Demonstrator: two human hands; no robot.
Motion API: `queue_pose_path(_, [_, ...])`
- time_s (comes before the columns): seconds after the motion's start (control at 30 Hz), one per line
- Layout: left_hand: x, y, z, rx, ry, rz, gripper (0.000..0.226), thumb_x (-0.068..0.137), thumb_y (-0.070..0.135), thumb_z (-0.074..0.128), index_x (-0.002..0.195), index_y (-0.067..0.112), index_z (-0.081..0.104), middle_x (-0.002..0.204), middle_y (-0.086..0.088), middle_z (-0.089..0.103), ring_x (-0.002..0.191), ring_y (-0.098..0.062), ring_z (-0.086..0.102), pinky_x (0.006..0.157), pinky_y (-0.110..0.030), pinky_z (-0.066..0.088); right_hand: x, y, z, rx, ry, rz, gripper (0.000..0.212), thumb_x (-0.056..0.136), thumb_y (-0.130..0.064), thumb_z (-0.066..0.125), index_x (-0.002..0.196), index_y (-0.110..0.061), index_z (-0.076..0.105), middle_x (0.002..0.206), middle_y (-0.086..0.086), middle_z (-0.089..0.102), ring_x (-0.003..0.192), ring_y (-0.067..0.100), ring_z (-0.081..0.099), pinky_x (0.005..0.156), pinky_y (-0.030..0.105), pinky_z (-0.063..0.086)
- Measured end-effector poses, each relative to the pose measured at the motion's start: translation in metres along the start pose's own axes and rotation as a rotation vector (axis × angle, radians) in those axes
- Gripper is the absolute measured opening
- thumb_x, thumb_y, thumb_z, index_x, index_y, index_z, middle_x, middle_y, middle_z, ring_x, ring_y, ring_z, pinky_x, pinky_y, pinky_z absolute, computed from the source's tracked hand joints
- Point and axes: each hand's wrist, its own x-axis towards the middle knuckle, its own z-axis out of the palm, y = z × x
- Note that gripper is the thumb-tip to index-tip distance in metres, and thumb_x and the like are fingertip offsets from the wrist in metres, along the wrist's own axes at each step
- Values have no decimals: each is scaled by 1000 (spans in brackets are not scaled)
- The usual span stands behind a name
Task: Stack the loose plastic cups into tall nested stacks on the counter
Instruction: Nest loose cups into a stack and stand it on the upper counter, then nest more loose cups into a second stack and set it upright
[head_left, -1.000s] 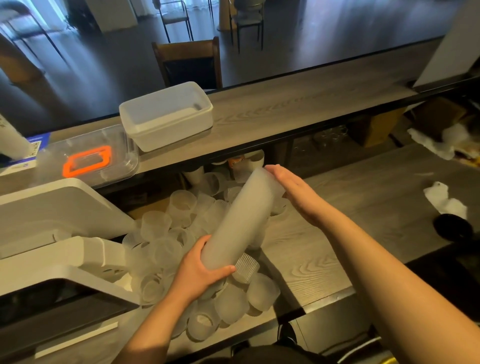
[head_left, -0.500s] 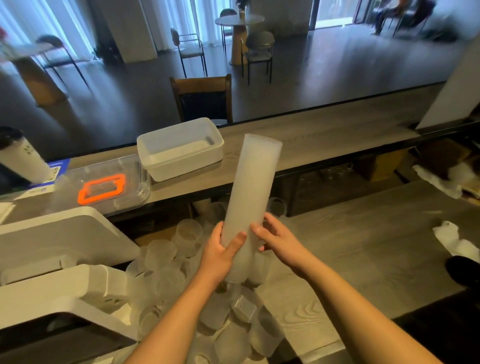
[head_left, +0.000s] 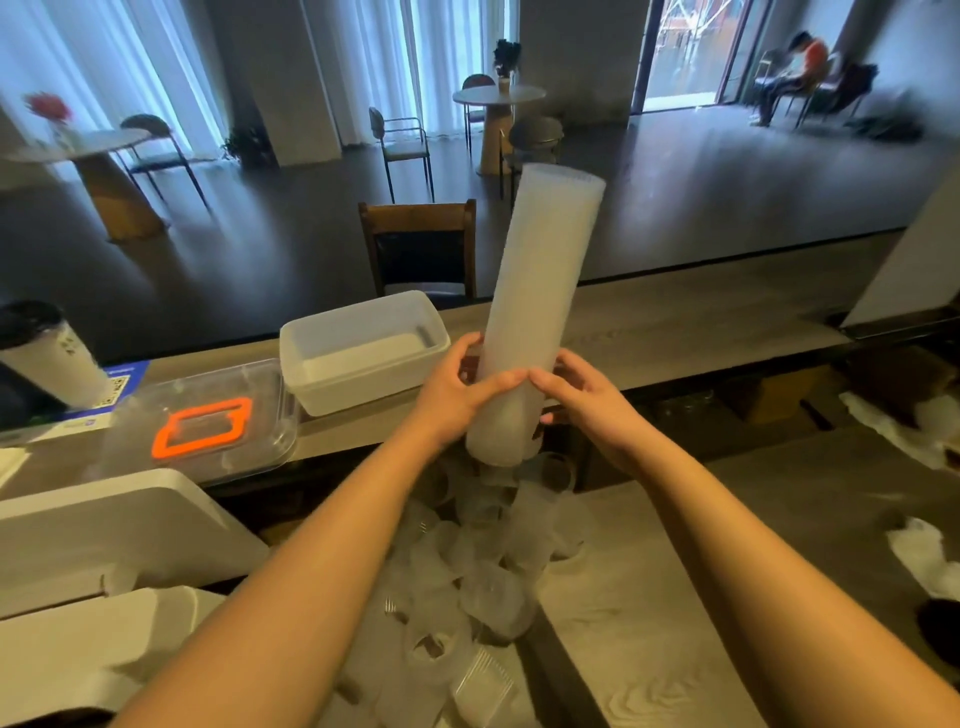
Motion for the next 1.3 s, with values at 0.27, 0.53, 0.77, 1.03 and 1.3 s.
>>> queue_pose_path(0.27, [60, 30, -9, -64, 14, -67, 75, 80, 43, 78, 144, 23, 45, 139, -2, 54, 125, -23, 52, 99, -44, 49, 52, -19, -35, -8, -43, -26, 46, 101, -44, 53, 146, -41, 45, 129, -11, 61, 118, 9, 59, 93, 36, 53])
queue_pose_path(0.53, [109, 36, -14, 74, 99, -49, 71, 77, 34, 84, 139, 21, 52, 129, -4, 62, 115, -22, 59, 101, -48, 51, 103, -20, -52, -3, -89, -9, 53, 101, -35, 56, 148, -47, 36, 132, -3, 55, 119, 8, 53, 92, 30, 46])
queue_pose_path(0.77, [131, 23, -12, 94, 107, -27, 68, 78, 23, 84, 132, 28, 43, 120, -1, 59, 113, -23, 60, 92, -46, 58, 134, -6, -56, -33, -80, -17, 52, 101, -32, 58, 148, -43, 39, 134, -4, 51, 125, 15, 49, 101, 39, 47])
queue_pose_path(1.03, [138, 10, -7, 150, 81, -63, 75, 82, 24, 80, 144, 29, 37, 125, -3, 55, 118, -25, 56, 101, -52, 51, 144, 17, -52, -10, -33, -9, 55, 99, -34, 62, 148, -40, 39, 133, -5, 52, 125, 16, 51, 102, 43, 52])
queue_pose_path(1.3, [115, 5, 1, 103, 185, -40, 83, 80, 26, 83, 149, 28, 37, 140, -5, 51, 123, -25, 54, 101, -46, 49, 128, 27, -49, -172, 124, -30, 69, 97, -40, 61, 156, -34, 26, 154, 6, 38, 140, 24, 40, 105, 39, 45])
